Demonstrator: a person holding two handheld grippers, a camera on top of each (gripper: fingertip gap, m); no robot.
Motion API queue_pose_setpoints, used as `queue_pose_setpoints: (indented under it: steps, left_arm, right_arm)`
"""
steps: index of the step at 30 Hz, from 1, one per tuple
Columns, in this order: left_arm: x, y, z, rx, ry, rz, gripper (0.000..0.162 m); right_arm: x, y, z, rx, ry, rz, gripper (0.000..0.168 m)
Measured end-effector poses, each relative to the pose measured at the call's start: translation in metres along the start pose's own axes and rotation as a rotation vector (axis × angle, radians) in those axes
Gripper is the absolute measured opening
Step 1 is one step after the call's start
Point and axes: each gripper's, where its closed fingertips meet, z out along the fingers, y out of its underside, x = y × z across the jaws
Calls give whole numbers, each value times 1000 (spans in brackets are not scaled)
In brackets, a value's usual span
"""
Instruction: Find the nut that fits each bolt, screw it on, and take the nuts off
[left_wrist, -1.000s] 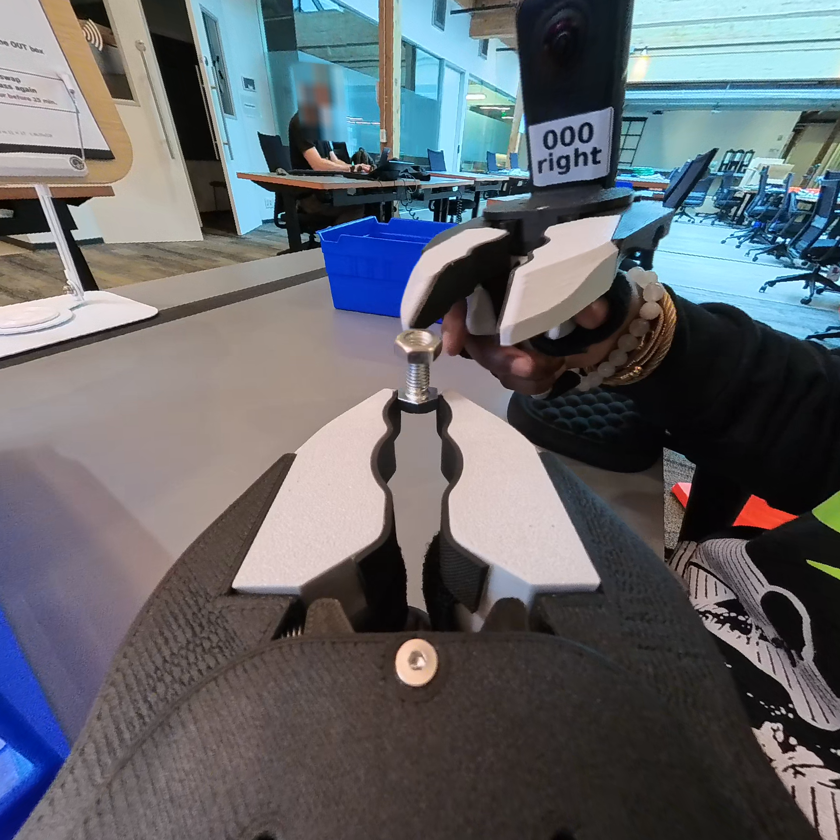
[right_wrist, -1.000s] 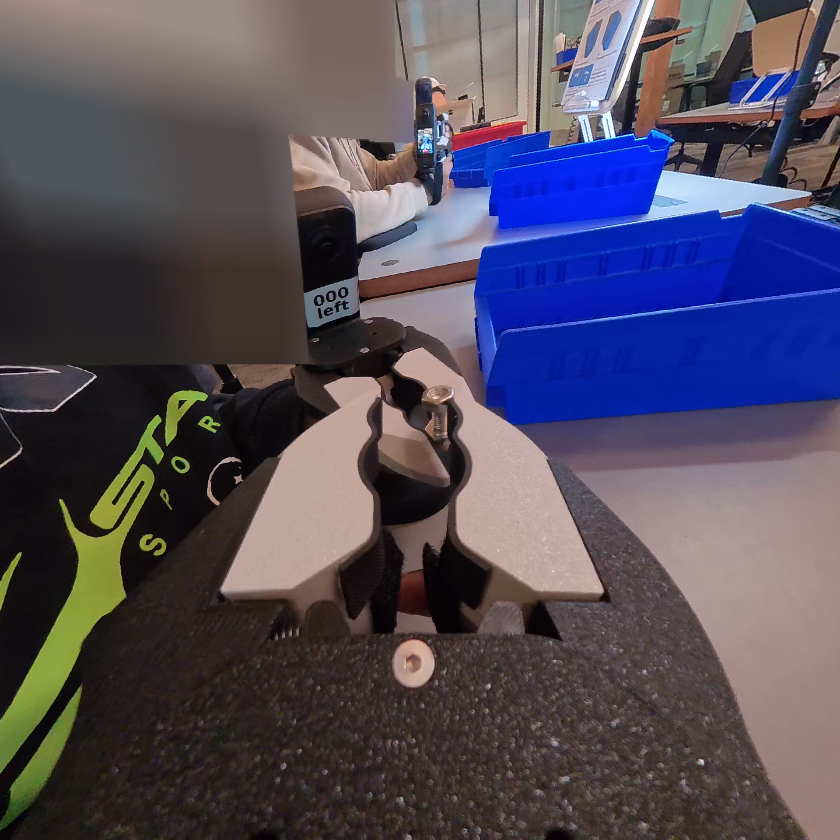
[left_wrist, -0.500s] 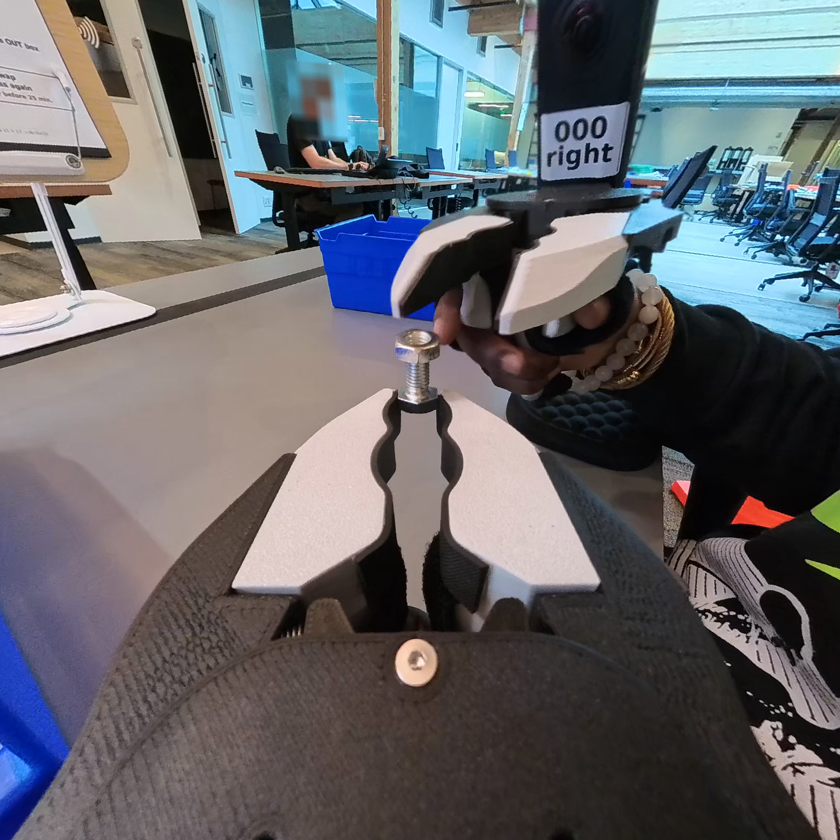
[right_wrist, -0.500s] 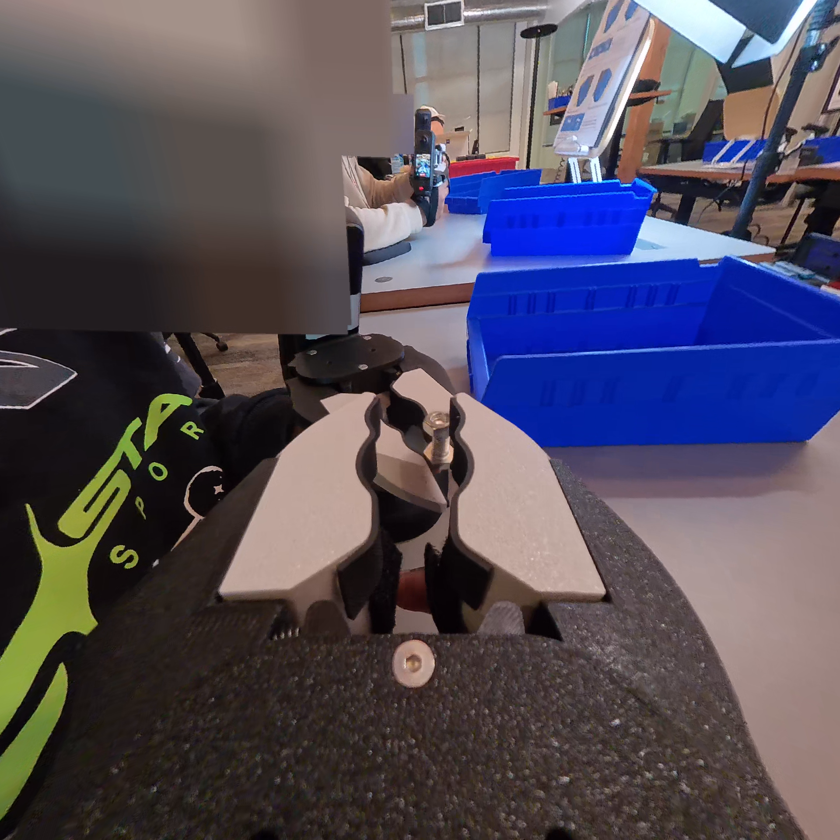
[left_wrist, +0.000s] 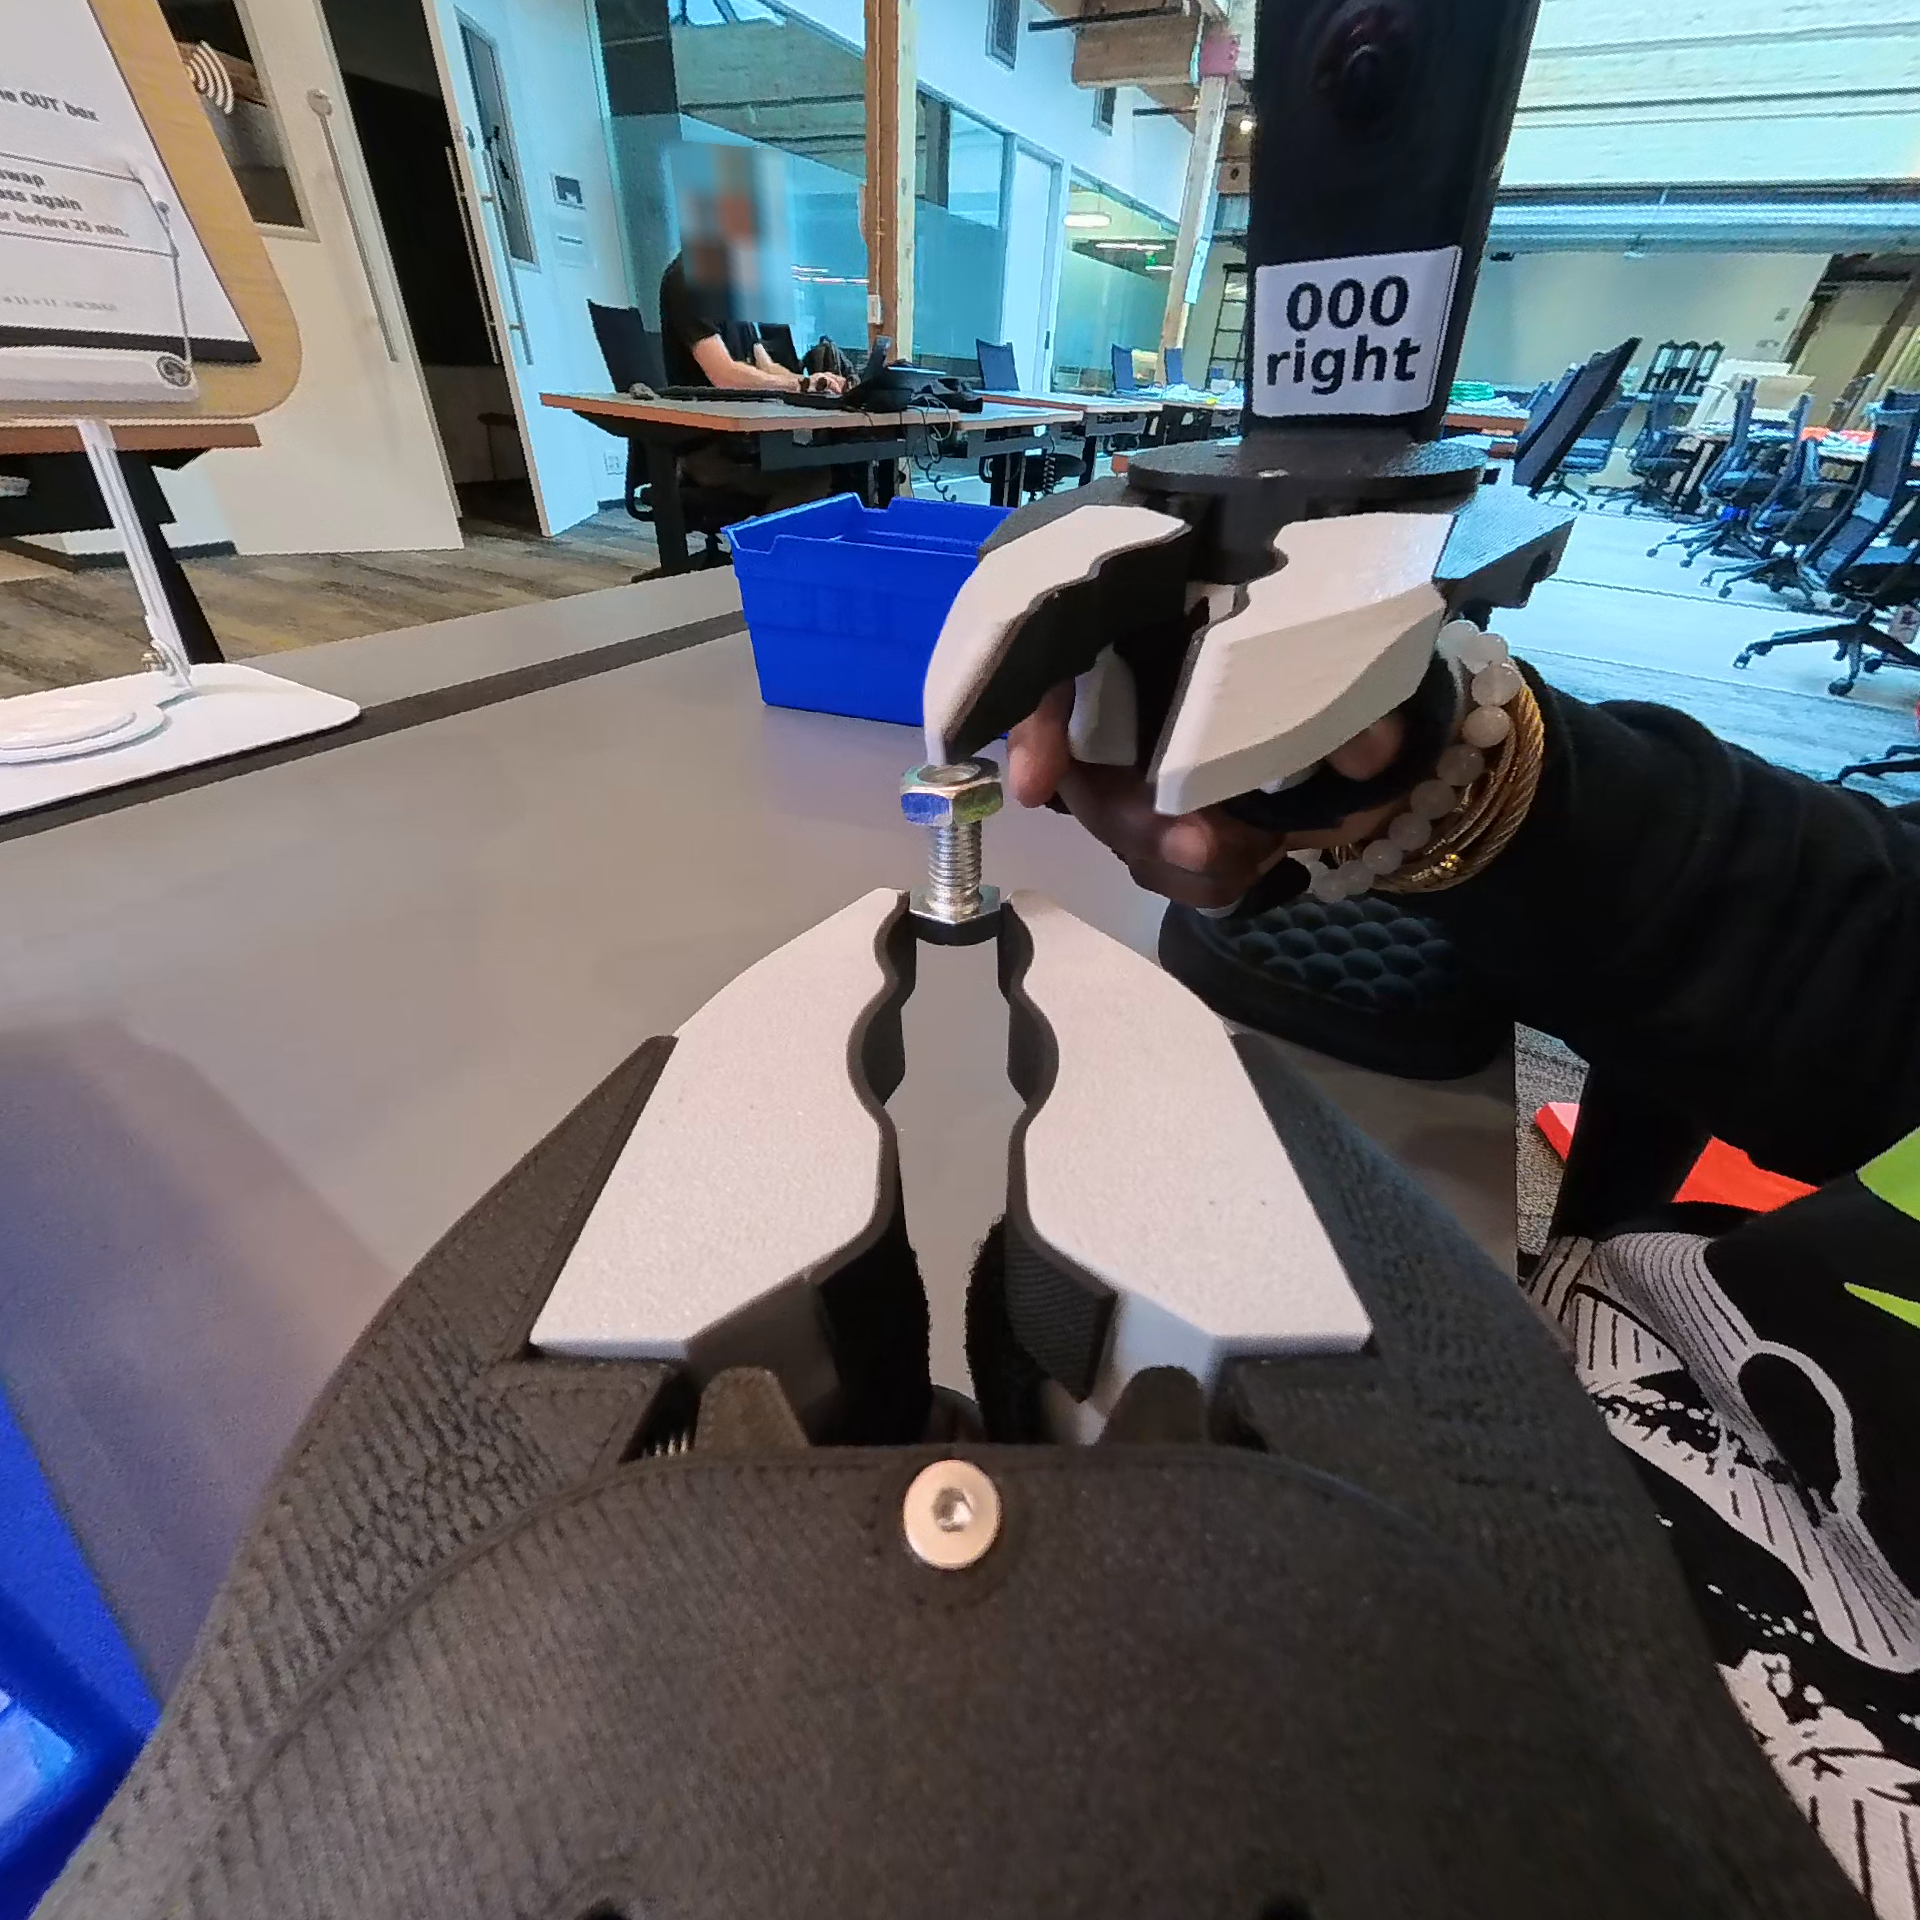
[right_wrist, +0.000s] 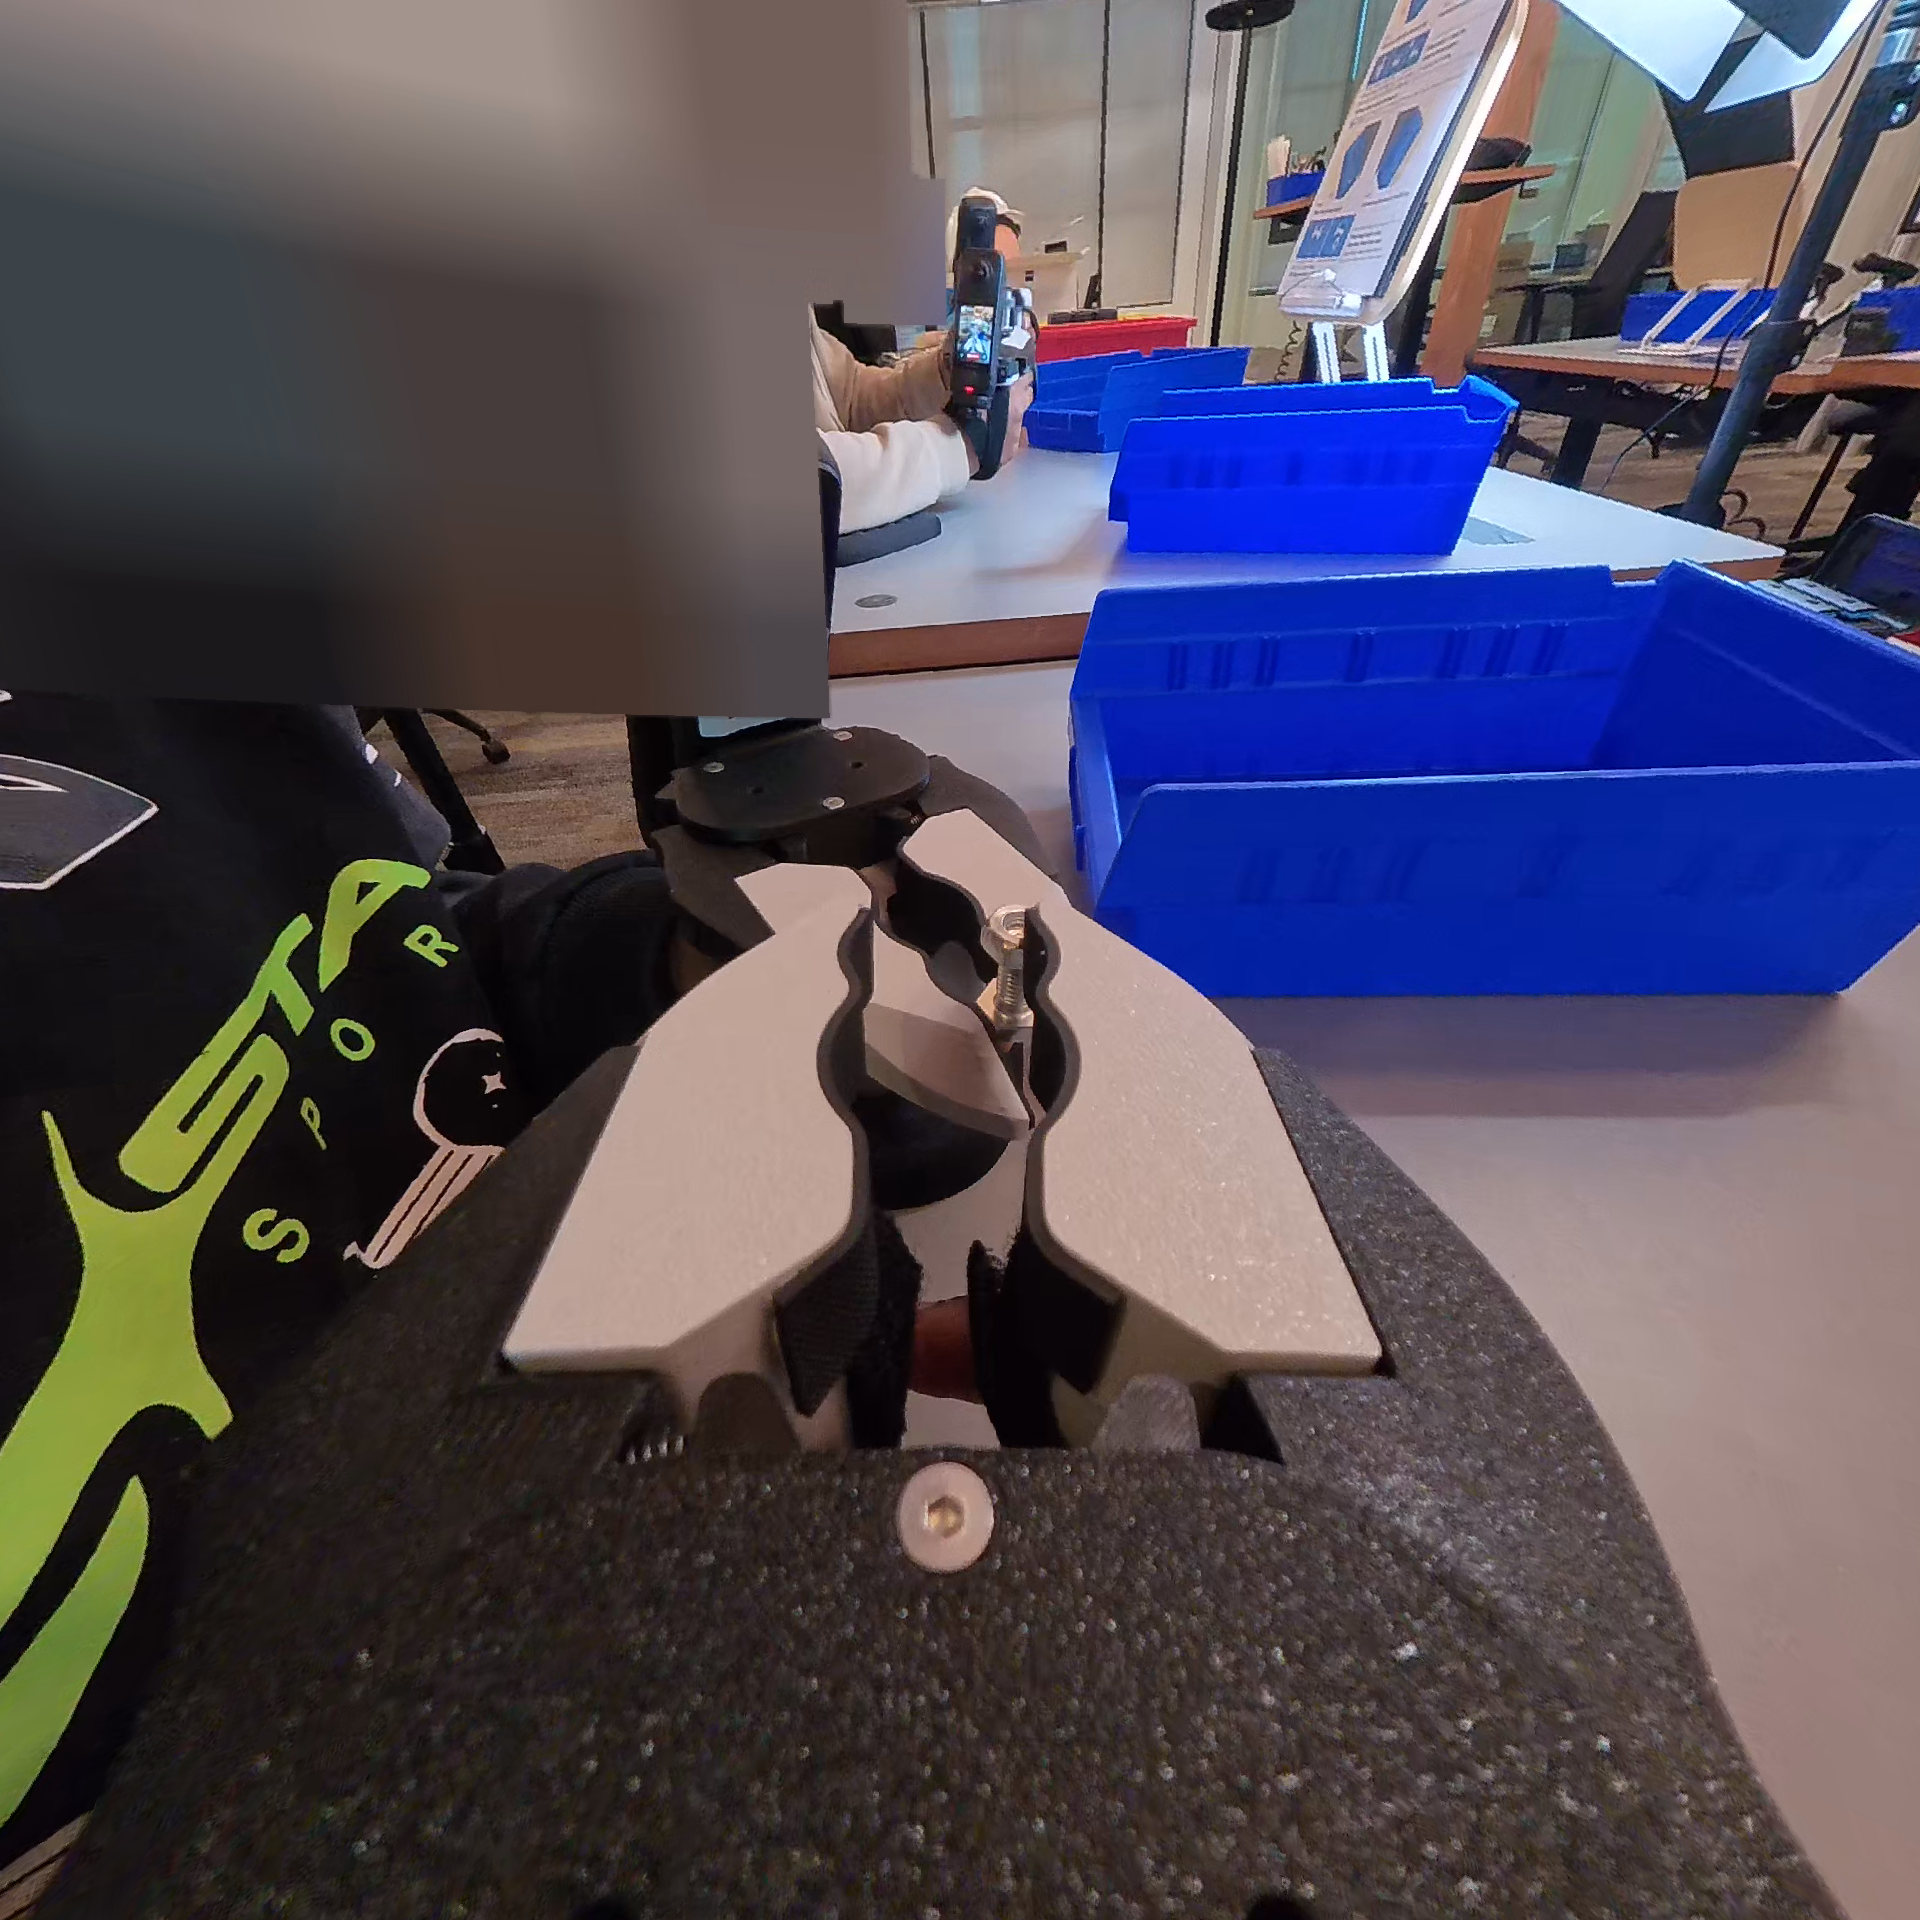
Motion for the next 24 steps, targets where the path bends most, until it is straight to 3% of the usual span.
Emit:
queue_pose_setpoints:
  steps: [11, 17, 24]
  left_arm:
    - [0, 0, 0, 1, -1, -2, 15]
    - [0, 0, 0, 1, -1, -1, 15]
    - [-1, 0, 0, 3, -3, -4, 15]
  right_arm:
    - [-1, 0, -1, -3, 1, -6, 27]
    - [4, 0, 0, 9, 21, 22, 42]
    - [1, 4, 2, -10, 10, 24, 42]
